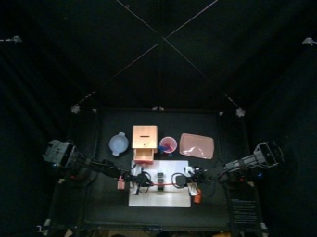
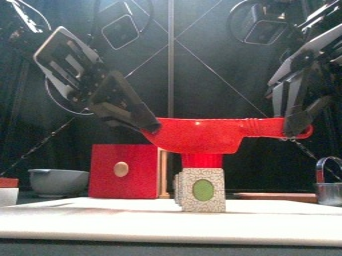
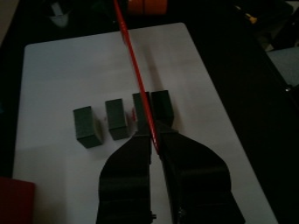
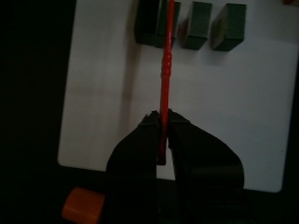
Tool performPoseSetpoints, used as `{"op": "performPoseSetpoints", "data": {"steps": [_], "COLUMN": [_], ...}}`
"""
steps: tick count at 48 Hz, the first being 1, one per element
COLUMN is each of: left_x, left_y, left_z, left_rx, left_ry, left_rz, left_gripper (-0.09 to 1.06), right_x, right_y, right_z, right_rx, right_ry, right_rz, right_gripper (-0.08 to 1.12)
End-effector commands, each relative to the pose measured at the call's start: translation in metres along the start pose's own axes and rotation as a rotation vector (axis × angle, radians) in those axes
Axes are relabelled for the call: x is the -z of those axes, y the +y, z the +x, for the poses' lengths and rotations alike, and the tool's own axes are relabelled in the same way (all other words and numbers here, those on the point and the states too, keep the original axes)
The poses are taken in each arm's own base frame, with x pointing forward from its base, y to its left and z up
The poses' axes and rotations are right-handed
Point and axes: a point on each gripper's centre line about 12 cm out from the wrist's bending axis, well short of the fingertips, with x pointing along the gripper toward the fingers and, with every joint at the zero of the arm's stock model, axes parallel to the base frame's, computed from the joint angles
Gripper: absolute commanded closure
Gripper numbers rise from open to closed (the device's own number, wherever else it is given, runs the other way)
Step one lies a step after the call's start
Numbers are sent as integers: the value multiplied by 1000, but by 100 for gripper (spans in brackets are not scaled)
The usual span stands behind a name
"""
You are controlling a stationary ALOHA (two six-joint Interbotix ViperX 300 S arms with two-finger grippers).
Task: Place sushi on board then cut the sushi with the knife then place the pieces on the plate
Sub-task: Cut the sushi into 4 pieces
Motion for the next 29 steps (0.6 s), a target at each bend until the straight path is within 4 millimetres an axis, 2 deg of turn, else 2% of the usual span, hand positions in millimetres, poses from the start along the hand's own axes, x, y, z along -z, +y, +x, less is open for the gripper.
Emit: {"op": "performPoseSetpoints", "data": {"steps": [1, 13, 29], "left_x": [13, 23, 20], "left_y": [-11, -5, -1], "left_z": [1, 7, 5], "left_rx": [22, 10, 1], "left_ry": [42, 80, 71], "left_rz": [9, 3, -3], "left_gripper": [53, 53, 53], "right_x": [10, 12, 11], "right_y": [9, 8, 9], "right_z": [3, 10, 12], "right_rx": [-15, -12, -15], "right_ry": [50, 70, 67], "right_rz": [-10, -8, -6], "right_gripper": [63, 63, 63]}}
